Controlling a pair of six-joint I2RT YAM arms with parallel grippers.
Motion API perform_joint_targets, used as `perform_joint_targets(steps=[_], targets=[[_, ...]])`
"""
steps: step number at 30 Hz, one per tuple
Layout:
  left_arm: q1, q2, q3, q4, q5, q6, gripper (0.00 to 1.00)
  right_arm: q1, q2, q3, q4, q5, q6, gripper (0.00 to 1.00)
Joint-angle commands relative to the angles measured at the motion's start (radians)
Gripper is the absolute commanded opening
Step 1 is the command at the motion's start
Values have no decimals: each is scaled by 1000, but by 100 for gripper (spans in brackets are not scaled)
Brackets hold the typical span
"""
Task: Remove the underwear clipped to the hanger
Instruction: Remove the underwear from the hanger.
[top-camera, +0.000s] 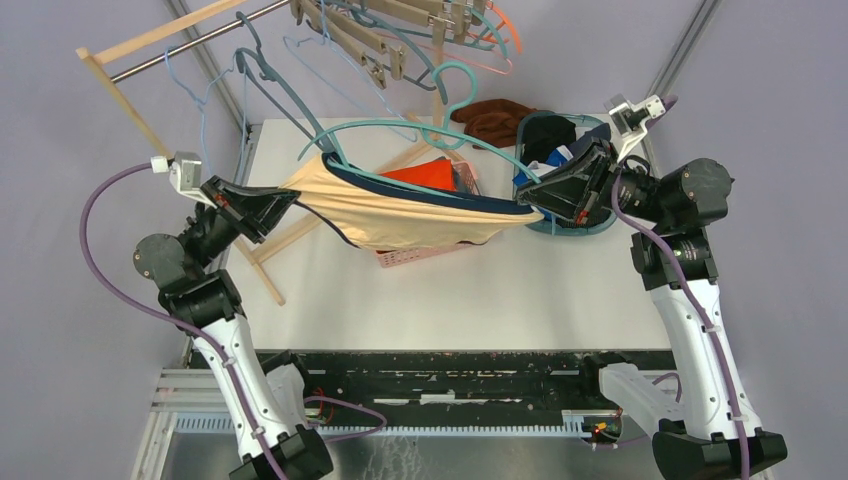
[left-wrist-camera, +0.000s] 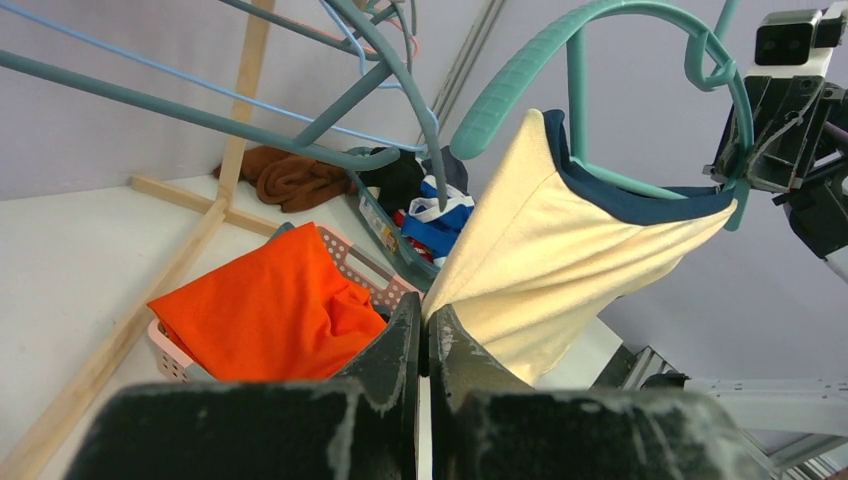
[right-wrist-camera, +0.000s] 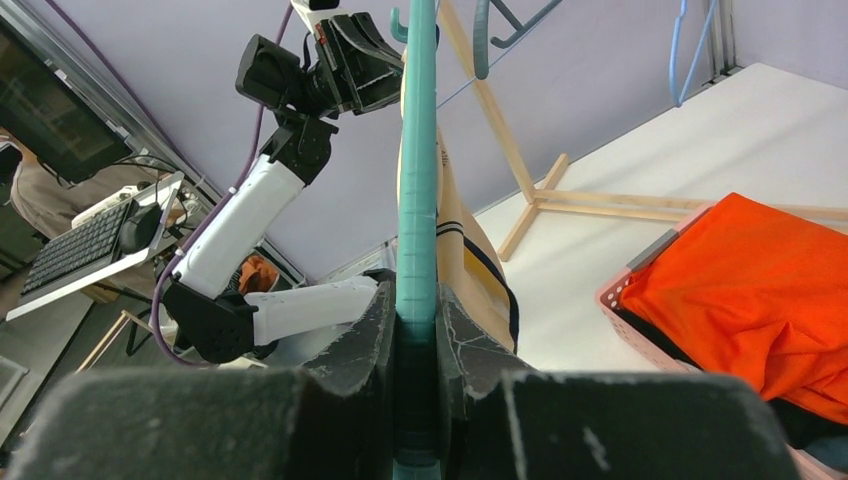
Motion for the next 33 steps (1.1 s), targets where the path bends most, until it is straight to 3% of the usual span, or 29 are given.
perform_joint_targets(steps=[1, 7, 15, 19, 22, 24, 28, 33], targets=[[50, -1, -7, 44, -44, -56, 3, -22, -25, 14, 89, -5, 2, 1], [100, 8, -18, 91, -11, -111, 3, -27, -28, 89, -189, -3, -243, 1], [132, -1, -22, 116, 10, -127, 3, -58, -27, 160, -383, -44, -411, 0], [139, 3, -24, 119, 15, -121, 3, -72, -36, 167, -396, -61, -407, 1], [139, -25, -23, 116, 18, -73, 3, -74, -28, 155, -315, -70, -315, 1], [139, -58, 8, 44, 24, 26, 3, -72, -23, 139, -217, -83, -224, 1], [137, -99, 127, -344, 48, 367, 3, -73, -21, 145, -183, -106, -195, 1], [137, -53, 187, -486, 142, 484, 10, -71, -18, 157, -224, -109, -225, 0]])
